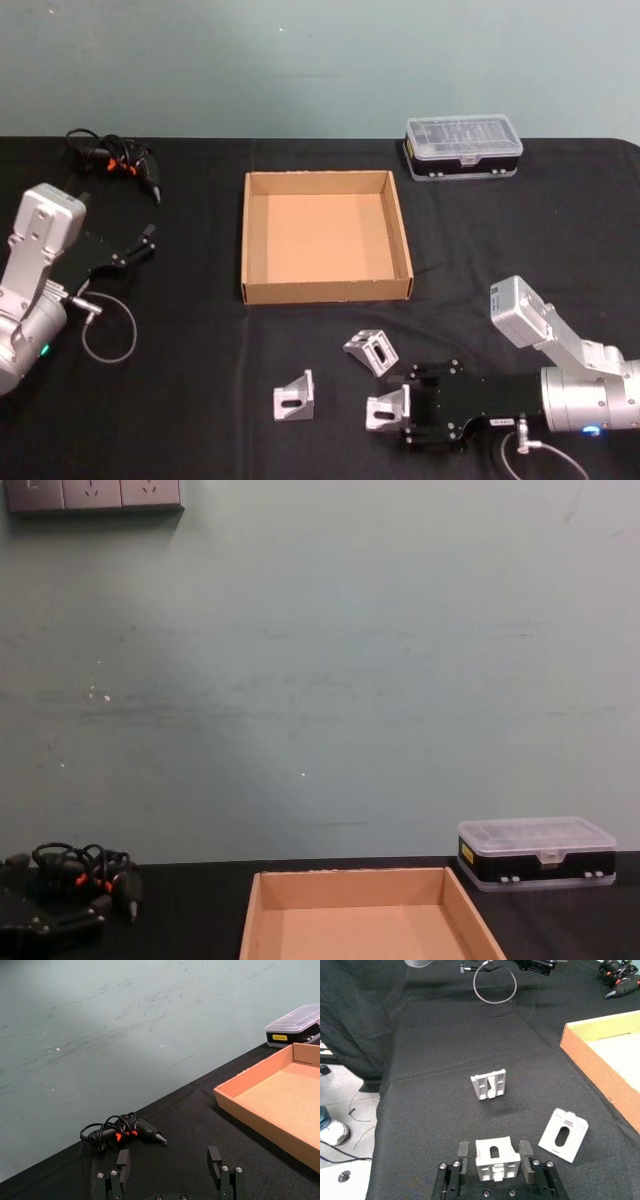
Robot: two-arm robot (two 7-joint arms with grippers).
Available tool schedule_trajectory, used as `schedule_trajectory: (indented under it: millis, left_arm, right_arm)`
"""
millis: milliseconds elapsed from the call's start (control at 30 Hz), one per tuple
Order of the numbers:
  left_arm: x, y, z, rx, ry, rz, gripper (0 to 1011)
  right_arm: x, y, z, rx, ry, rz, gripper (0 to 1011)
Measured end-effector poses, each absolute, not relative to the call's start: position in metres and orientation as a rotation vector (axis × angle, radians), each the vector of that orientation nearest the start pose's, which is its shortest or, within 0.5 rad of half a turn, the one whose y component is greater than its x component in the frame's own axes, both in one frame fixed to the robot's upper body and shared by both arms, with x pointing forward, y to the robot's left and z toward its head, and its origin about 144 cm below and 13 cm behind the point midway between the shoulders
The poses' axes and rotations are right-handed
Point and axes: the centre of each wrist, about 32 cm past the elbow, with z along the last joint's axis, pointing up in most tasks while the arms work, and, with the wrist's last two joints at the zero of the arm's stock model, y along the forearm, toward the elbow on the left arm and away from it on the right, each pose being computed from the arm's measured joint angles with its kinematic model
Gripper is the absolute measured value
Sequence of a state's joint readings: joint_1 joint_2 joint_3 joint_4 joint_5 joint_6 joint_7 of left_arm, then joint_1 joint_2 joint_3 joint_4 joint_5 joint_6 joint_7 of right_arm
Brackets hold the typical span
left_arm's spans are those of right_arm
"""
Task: Use one hand to pick up the angle iron from the table and place it into the box.
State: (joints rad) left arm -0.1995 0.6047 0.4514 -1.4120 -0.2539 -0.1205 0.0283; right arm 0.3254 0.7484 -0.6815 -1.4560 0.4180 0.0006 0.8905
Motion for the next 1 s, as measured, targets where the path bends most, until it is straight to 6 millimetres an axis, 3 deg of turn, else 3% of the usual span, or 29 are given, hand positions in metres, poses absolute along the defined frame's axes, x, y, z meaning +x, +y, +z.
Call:
schedule_trajectory:
  millis: [233, 700, 1000]
  left_arm:
    - [0.489, 0.310, 1.140, 0.304, -0.285, 1.248, 1011]
    - [0.489, 0.310, 1.140, 0.304, -0.285, 1.248, 1011]
    - [0.489, 0.310, 1.140, 0.304, -0.285, 1.248, 1011]
  right_arm:
    - [0.493, -0.305, 1.158, -0.450, -0.002, -0.226, 463]
    - [0.490, -0.306, 1.166, -0.419, -0.028, -0.253, 458]
    - [0.482, -0.310, 1.198, -0.303, -0.119, -0.455, 458]
